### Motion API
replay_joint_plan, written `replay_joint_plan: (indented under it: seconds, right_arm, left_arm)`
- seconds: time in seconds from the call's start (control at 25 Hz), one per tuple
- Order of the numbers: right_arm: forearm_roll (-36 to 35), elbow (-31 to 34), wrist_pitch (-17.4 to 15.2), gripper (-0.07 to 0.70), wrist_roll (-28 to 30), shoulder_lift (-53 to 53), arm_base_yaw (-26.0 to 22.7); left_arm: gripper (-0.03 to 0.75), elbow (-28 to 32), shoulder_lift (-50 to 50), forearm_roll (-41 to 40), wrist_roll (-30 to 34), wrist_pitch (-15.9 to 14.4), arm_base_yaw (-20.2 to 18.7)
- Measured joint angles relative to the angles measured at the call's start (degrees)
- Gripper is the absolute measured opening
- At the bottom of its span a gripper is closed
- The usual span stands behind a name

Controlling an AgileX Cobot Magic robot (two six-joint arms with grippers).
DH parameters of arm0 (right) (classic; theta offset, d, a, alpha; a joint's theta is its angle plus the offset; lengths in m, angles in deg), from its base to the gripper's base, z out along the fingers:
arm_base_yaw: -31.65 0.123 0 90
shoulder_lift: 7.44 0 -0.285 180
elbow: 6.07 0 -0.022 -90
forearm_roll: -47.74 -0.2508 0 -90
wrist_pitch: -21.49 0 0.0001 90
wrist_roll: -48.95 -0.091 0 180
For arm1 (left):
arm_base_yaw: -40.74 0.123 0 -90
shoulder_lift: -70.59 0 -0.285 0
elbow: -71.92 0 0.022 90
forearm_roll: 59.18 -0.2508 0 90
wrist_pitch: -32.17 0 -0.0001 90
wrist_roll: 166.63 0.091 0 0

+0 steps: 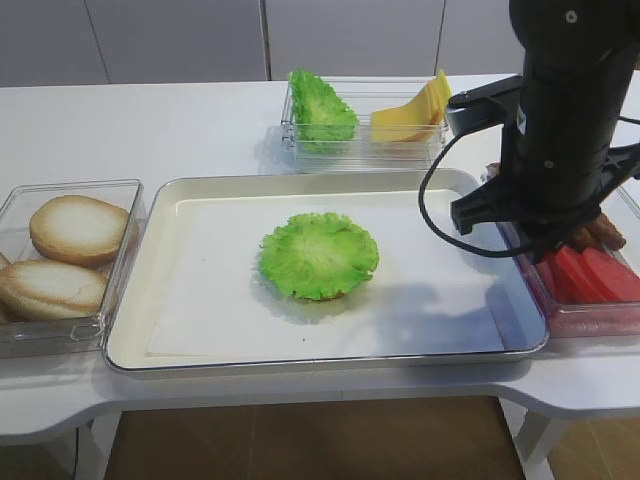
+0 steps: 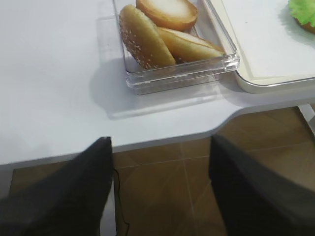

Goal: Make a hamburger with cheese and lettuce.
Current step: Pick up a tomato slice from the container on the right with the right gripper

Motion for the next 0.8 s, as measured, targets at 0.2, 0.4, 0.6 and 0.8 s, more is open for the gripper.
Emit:
replay_joint_plan:
  seconds: [0.2,0.4,0.6,0.8]
  right_arm:
    - [0.00,0.00,0.00,0.044,0.00,0.00,0.00]
    - [0.11,0.00,0.00,0.043,0.00,1.68,0.00]
    - [0.50,0.00,-0.32,0.043,0.00,4.79,0.00]
    - [0.61,0.00,-1.29,0.043,0.00,7.71,0.00]
  left_arm:
    - [0.459,0.00,0.00,0.00,0.00,0.00,0.00]
    - [0.459,0.00,0.00,0.00,0.00,0.00,0.00]
    - [0.459,0.00,0.00,0.00,0.00,0.00,0.00]
    - [0.459,0.00,0.00,0.00,0.00,0.00,0.00]
